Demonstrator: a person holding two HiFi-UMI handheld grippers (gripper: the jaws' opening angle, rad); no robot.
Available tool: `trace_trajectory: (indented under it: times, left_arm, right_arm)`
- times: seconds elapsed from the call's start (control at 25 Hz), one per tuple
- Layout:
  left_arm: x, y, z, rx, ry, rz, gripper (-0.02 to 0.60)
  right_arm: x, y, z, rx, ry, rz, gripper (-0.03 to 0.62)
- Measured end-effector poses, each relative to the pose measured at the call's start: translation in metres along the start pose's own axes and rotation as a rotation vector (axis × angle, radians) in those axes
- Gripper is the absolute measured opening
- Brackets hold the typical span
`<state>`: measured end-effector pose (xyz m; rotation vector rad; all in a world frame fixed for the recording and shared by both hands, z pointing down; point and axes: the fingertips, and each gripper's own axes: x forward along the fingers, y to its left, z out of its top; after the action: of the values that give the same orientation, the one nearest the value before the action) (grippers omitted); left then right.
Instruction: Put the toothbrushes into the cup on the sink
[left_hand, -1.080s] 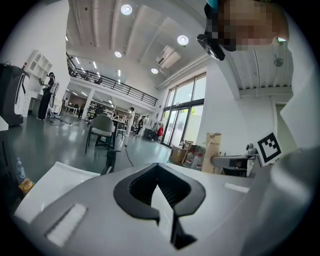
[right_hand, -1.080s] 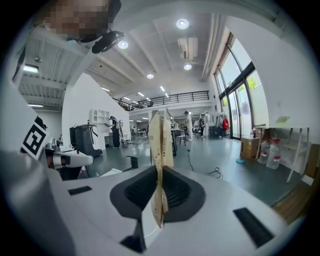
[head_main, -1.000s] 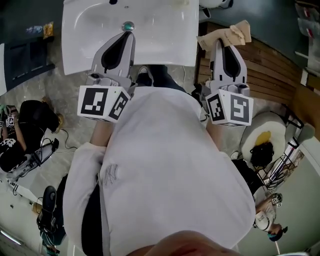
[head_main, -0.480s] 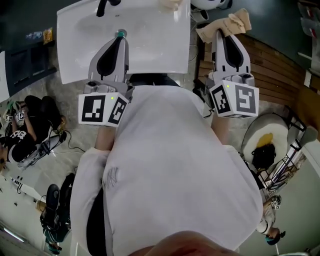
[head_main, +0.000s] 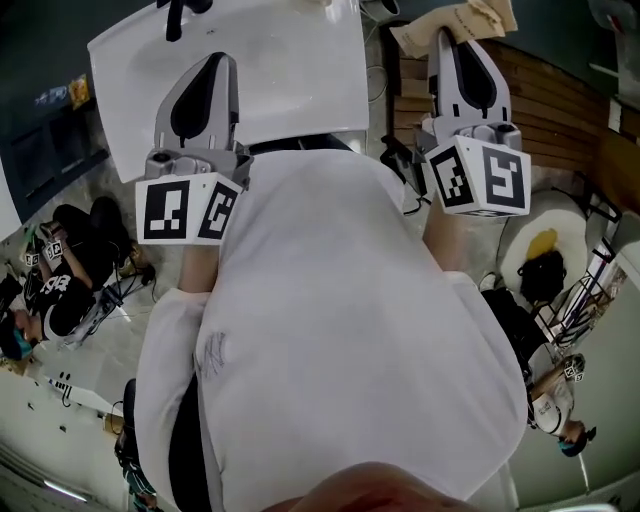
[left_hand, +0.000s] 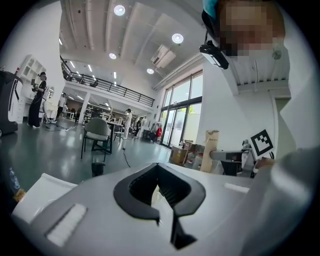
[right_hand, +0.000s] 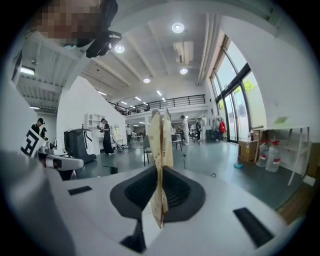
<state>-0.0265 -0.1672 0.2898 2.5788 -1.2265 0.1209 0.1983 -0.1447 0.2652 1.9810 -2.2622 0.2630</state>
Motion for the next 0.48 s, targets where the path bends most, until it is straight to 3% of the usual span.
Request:
trace_trajectory:
  times: [0.48]
  left_arm:
    - [0.016, 0.008, 0.008, 0.001, 0.002, -0.037, -0.003]
  right_arm:
    - [-0.001, -0.020, 0.011, -0.001, -0.033, -0.096, 0.035]
